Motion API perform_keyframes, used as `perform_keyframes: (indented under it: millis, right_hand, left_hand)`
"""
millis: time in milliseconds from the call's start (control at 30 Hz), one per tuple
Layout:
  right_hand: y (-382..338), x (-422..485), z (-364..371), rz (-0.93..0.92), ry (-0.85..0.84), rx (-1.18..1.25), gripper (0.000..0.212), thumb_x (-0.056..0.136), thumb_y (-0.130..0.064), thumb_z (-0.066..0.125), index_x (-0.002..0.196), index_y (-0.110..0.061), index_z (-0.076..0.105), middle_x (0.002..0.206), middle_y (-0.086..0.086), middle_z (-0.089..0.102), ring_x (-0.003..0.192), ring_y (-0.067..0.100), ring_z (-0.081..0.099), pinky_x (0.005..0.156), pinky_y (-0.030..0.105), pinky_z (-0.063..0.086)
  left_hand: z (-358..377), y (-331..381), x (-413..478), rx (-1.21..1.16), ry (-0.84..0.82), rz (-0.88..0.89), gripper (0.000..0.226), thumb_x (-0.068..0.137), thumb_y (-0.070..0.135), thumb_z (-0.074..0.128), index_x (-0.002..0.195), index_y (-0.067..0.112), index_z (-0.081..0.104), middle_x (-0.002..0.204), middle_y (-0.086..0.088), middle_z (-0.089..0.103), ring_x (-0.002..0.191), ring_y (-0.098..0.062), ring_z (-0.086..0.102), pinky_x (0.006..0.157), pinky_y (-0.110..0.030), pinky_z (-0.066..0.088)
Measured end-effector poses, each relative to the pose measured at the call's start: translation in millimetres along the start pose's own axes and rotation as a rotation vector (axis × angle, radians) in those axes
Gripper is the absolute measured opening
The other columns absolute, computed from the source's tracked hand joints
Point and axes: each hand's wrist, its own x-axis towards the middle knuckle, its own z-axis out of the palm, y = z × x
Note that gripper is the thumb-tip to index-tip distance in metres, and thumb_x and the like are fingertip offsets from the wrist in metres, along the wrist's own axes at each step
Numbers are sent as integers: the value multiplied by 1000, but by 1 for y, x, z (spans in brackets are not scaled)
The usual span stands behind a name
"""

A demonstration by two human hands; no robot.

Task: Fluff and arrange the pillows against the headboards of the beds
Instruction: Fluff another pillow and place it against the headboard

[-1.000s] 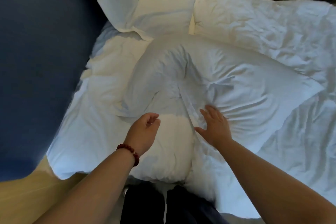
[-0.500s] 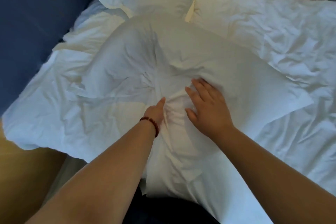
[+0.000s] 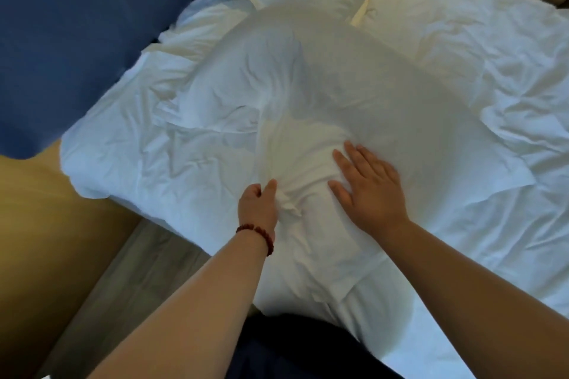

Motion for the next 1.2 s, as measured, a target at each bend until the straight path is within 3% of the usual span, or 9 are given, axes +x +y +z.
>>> perform_keyframes:
  millis: [267,333,433,667,800,867,1000,1100,1200]
  right_hand:
    - [-29,-66,-3,-62,-158,14,65,92,-57,24,146,-28,44,152,-4,42,139,16,41,103,34,24]
    - [-29,-82,-1,-93,-226,31,69,91,-59,19,149,-28,38,155,-5,36,143,14,34,108,36,26]
    - [-29,-90,-1,-139,-303,44,70,92,-62,13,153,-30,27,160,-9,25,147,10,21,114,36,20]
    - [-42,-9,-38,-344,-144,163,57,99,-52,38,150,-25,36,160,-3,28,148,17,21,116,38,17]
    - [-45,81,-66,-503,-12,93,60,98,-51,42,151,-22,34,160,2,25,149,19,17,118,39,15]
    - [-45,130,-80,-588,24,84,63,97,-52,41,152,-23,32,161,2,23,150,22,16,118,42,15]
    - [-48,221,-86,-653,-31,-16,69,93,-65,28,154,-34,18,164,-3,13,151,20,7,119,46,9]
    - [-46,245,-53,-592,-140,-4,66,94,-65,22,154,-40,11,164,-8,5,151,18,2,120,48,4]
    - [-35,230,-5,-565,-102,47,65,93,-62,14,154,-40,11,164,-9,7,151,19,5,119,47,4]
  left_hand:
    - [-56,-43,-56,72,-27,-44,25,90,40,60,85,18,49,84,-5,50,76,-19,46,77,-41,50]
    - [-61,-53,-62,84,-53,-75,24,91,38,59,87,17,50,87,-7,53,80,-21,51,92,-50,51]
    - [-61,-54,-65,32,-78,-116,20,92,34,60,93,15,54,94,-11,59,87,-25,59,96,-52,50]
    - [-42,-24,-53,33,45,-73,29,91,34,61,100,6,60,101,-11,66,92,-30,64,90,-44,54]
    - [-22,8,-47,96,236,65,46,93,36,57,134,17,48,127,-2,59,105,-22,60,87,-36,50]
    - [-13,27,-42,142,296,194,50,96,35,54,142,21,41,142,1,47,123,-18,51,97,-32,43]
    - [1,75,-19,304,372,502,52,101,29,46,150,18,31,157,-3,28,144,-19,28,118,-37,26]
    - [9,118,20,523,414,706,51,104,30,38,152,18,28,162,-4,20,149,-21,16,121,-34,12]
    - [18,152,80,823,345,793,55,103,44,21,155,25,18,164,-2,9,151,-20,1,118,-36,2]
